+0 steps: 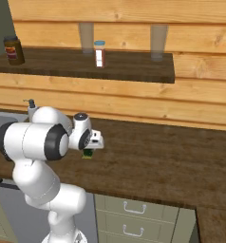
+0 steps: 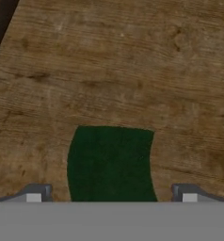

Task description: Pick up the sponge from the counter and clean the cutting board by briefly scrubbing or pressing down on the cutting board. Once finished, release the sponge.

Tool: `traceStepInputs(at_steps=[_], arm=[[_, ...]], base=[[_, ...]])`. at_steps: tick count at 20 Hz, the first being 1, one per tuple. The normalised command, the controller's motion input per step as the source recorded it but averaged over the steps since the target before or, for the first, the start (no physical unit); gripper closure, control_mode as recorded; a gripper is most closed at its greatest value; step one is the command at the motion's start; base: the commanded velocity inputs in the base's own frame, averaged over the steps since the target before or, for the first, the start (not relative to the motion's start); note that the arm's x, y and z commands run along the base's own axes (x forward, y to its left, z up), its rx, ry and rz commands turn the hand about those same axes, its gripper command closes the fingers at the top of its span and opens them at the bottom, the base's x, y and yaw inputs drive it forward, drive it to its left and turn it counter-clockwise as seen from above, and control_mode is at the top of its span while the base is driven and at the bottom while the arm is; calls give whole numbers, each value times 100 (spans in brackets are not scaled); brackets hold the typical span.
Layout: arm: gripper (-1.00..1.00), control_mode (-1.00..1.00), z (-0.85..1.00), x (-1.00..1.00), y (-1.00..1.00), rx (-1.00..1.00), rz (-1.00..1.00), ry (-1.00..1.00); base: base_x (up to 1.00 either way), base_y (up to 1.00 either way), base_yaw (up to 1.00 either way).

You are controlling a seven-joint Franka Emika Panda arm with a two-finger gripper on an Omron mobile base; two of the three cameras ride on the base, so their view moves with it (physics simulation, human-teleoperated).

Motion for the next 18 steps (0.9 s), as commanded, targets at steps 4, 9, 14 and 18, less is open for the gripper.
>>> traceStepInputs(at_steps=[4,9,14,18], arm=[[-100,-100,-15,0,14,0,0,0],[-100,-100,-19,2,-1,0,0,0],[100,-100,-16,0,0,0,0,0],[100,-100,-1,0,0,0,0,0]], base=[[0,0,0],[0,0,0],[0,0,0],[0,0,0]])
